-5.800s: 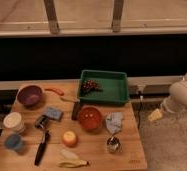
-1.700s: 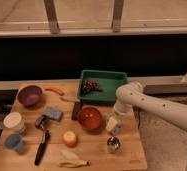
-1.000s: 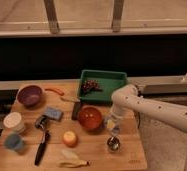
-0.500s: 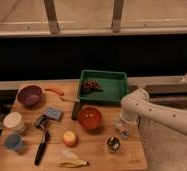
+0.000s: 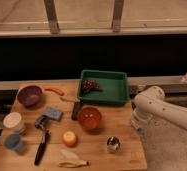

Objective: Wipe table surface with towel

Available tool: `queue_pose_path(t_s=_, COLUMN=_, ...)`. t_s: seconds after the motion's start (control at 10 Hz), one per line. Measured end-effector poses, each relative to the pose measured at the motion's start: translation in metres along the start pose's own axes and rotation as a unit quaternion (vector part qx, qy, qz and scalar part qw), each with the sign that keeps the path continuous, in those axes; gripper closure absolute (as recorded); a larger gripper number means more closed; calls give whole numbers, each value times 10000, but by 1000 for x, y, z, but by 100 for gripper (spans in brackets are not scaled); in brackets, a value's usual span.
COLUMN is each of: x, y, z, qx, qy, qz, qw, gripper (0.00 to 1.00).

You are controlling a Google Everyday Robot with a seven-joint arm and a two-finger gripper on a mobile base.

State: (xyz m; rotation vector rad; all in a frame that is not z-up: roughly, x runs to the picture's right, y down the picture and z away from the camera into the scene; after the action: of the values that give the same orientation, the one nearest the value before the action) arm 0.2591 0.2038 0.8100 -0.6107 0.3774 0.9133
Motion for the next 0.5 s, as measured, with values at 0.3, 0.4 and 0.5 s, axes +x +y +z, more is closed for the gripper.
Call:
queue_pose_path(t_s=0.3, x=-31, y=-7, z=10, qx=96, qy=223, qz=0, qw=9997, gripper=100)
queue_pose_path(t_s=0.4, x=-50, y=-3, z=14, qx=109, qy=261, qz=-75, qw=9996, gripper=100)
queue_pose_path(t_s=0.5, x=-59, y=0, z=14, qx=111, qy=262, qz=-127, qw=9995, gripper=100)
